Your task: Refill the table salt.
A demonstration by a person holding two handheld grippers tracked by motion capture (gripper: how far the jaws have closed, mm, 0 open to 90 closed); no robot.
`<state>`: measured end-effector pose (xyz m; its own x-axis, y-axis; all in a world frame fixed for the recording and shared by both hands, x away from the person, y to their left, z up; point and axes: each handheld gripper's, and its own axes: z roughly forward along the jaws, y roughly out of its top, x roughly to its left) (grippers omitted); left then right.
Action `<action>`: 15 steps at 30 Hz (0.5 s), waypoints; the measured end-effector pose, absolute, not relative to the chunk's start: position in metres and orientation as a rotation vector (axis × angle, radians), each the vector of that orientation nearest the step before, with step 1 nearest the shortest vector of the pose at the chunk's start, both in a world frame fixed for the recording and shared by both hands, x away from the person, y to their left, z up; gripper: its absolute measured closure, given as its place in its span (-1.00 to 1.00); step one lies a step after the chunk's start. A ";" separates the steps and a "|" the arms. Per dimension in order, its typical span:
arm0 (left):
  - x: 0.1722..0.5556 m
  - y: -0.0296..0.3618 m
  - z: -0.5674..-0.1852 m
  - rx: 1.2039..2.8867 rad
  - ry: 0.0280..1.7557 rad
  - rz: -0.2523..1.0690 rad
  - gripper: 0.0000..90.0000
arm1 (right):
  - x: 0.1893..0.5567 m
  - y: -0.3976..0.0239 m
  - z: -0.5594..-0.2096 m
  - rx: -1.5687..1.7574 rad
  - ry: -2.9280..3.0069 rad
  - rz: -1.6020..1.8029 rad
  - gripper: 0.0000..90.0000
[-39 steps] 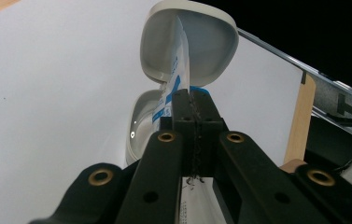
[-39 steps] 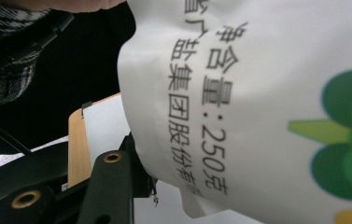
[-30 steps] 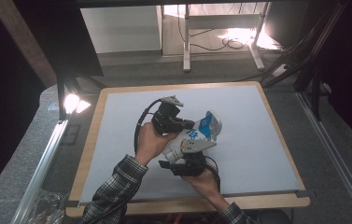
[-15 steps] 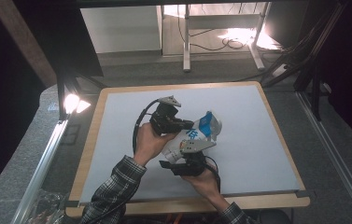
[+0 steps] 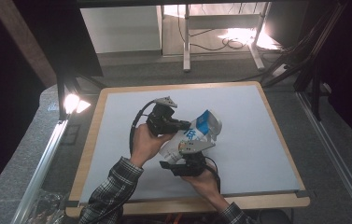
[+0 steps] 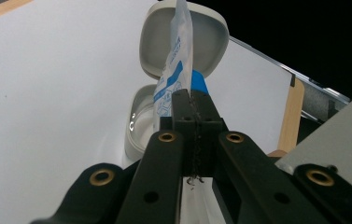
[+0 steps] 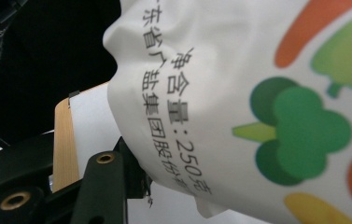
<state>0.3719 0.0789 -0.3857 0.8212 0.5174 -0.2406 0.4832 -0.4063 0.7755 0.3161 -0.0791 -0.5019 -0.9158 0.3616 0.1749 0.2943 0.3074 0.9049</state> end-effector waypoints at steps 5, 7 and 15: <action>0.370 0.086 -0.387 2.052 0.734 0.048 1.00 | 0.317 -0.080 -0.503 0.634 2.490 1.692 0.16; 0.368 0.088 -0.387 2.047 0.735 0.050 1.00 | 0.318 -0.081 -0.503 0.640 2.491 1.690 0.16; 0.366 0.095 -0.388 2.043 0.732 0.043 1.00 | 0.318 -0.080 -0.505 0.633 2.493 1.676 0.16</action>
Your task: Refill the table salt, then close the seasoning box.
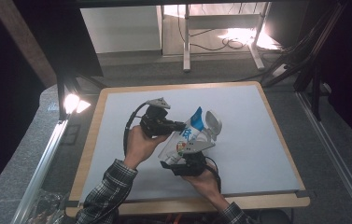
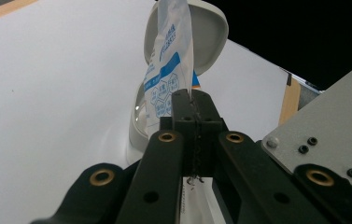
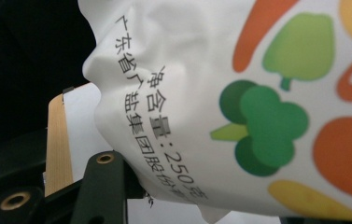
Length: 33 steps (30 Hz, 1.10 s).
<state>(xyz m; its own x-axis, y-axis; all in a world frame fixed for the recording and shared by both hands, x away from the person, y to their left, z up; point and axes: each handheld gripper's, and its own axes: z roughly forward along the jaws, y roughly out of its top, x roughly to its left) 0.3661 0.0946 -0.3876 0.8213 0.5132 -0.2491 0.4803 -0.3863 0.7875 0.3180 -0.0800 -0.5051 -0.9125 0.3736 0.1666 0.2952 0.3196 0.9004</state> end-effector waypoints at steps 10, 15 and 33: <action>0.362 0.102 -0.386 2.037 0.738 0.046 1.00 | 0.317 -0.079 -0.506 0.609 2.492 1.658 0.16; 0.362 0.107 -0.388 2.034 0.735 0.043 1.00 | 0.318 -0.078 -0.508 0.608 2.493 1.646 0.14; 0.356 0.113 -0.389 2.024 0.697 0.055 1.00 | 0.324 -0.077 -0.514 0.633 2.536 1.603 0.04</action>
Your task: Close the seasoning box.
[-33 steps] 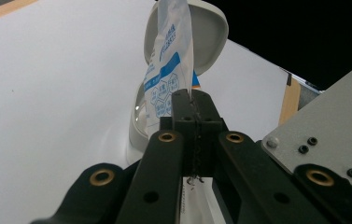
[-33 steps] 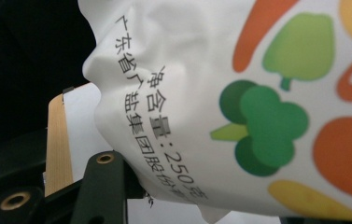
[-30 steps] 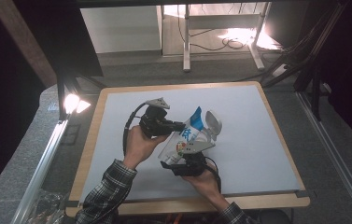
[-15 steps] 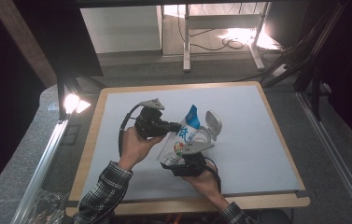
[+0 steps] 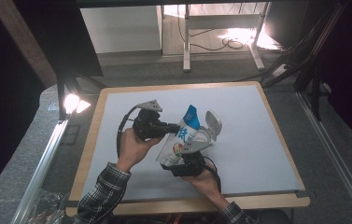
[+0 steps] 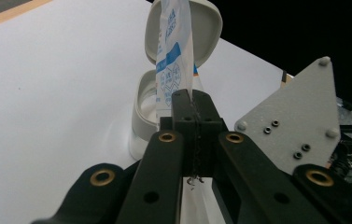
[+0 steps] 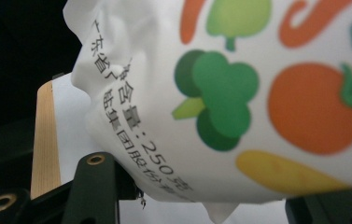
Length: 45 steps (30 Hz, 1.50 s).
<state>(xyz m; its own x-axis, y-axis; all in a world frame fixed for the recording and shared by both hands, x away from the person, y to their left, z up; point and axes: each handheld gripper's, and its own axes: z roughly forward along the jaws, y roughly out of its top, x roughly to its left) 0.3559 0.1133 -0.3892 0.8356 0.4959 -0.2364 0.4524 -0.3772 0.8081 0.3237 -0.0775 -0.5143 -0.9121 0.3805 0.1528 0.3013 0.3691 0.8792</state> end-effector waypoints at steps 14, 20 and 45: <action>0.356 0.118 -0.393 2.037 0.705 0.071 1.00 | 0.329 -0.074 -0.523 0.638 2.605 1.559 -0.12; 0.355 0.120 -0.393 2.049 0.703 0.089 1.00 | 0.329 -0.071 -0.526 0.622 2.635 1.538 -0.17; 0.354 0.139 -0.415 2.036 0.704 0.072 1.00 | 0.331 -0.084 -0.513 0.681 2.533 1.587 -0.18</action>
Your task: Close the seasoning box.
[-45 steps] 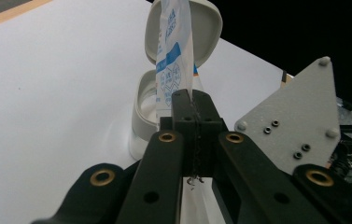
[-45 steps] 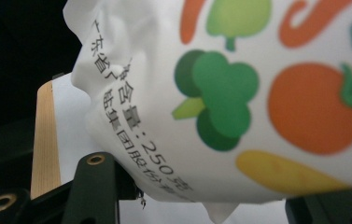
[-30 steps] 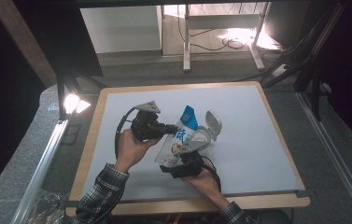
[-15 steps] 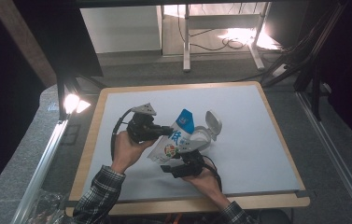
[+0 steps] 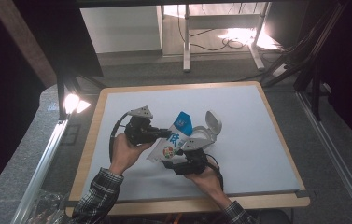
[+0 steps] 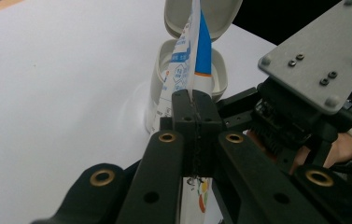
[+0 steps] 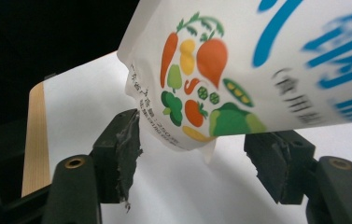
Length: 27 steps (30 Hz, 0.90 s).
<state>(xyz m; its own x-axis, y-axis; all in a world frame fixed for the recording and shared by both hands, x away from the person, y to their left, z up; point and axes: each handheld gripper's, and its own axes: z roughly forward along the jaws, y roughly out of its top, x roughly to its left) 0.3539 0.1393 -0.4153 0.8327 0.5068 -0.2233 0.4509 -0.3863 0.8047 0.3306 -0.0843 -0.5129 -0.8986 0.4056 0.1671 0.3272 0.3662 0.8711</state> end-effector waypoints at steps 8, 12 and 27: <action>0.351 0.150 -0.421 2.015 0.706 0.055 1.00 | 0.329 -0.087 -0.507 0.687 2.495 1.627 -0.15; 0.351 0.150 -0.426 2.013 0.704 0.048 1.00 | 0.329 -0.087 -0.506 0.687 2.486 1.627 -0.15; 0.346 0.167 -0.443 1.957 0.706 0.016 1.00 | 0.329 -0.087 -0.505 0.668 2.475 1.627 -0.13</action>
